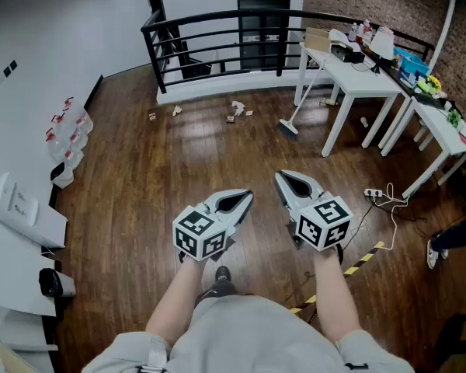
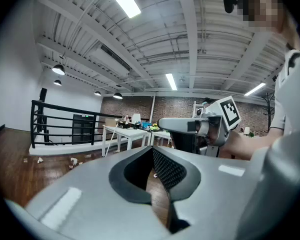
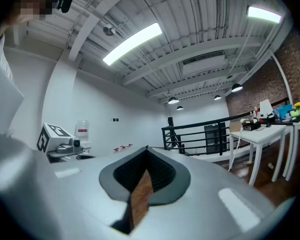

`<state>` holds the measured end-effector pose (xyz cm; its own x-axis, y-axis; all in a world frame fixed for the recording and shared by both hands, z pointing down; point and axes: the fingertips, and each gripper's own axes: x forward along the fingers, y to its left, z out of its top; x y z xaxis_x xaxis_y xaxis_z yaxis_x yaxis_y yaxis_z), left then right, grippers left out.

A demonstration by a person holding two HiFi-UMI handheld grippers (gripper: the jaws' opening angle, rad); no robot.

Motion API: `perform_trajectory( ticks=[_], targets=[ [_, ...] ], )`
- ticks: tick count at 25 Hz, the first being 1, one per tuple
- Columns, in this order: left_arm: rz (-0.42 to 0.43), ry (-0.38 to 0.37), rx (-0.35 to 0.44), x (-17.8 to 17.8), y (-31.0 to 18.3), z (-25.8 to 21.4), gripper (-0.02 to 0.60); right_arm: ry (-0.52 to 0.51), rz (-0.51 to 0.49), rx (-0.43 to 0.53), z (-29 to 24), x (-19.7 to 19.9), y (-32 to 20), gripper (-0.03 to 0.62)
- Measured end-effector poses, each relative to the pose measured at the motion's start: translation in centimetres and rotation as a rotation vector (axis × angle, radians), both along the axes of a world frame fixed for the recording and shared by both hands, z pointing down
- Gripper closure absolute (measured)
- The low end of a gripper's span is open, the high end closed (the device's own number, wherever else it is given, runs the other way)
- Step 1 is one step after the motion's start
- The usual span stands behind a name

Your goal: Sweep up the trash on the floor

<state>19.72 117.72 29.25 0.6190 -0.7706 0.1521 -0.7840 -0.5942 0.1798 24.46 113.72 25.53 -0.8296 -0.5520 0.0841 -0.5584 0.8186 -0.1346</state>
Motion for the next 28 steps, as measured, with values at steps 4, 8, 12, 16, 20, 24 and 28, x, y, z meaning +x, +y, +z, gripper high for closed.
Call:
perform_trajectory(
  ticks=[4,8,12,16,20,24,28],
  targets=[
    [0.000,0.007,-0.002,-0.5,-3.3,0.4,0.577,0.010,0.013,-0.007,0.6,0.1,-3.2,0.594],
    [0.021,0.023,-0.007,-1.0,-8.0,1.1,0.577,0.027,0.043,-0.015,1.4,0.0,-7.6,0.594],
    [0.051,0.033,-0.006,-2.1,-14.3,1.7,0.577,0.048,0.072,-0.018,1.9,-0.9,-13.6,0.594],
    [0.068,0.045,-0.005,-4.2,-21.3,1.6,0.577,0.067,0.100,-0.027,2.0,-2.7,-20.4,0.594],
    [0.093,0.049,-0.029,-6.2,-27.5,1.7,0.577,0.069,0.121,-0.037,1.4,-4.9,-26.4,0.594],
    [0.119,0.045,-0.026,-6.6,-33.3,2.0,0.577,0.056,0.164,-0.037,1.5,-4.8,-31.5,0.594],
    [0.140,0.058,-0.050,-6.4,-38.1,3.1,0.577,0.061,0.192,-0.068,2.9,-4.3,-36.1,0.594]
  ],
)
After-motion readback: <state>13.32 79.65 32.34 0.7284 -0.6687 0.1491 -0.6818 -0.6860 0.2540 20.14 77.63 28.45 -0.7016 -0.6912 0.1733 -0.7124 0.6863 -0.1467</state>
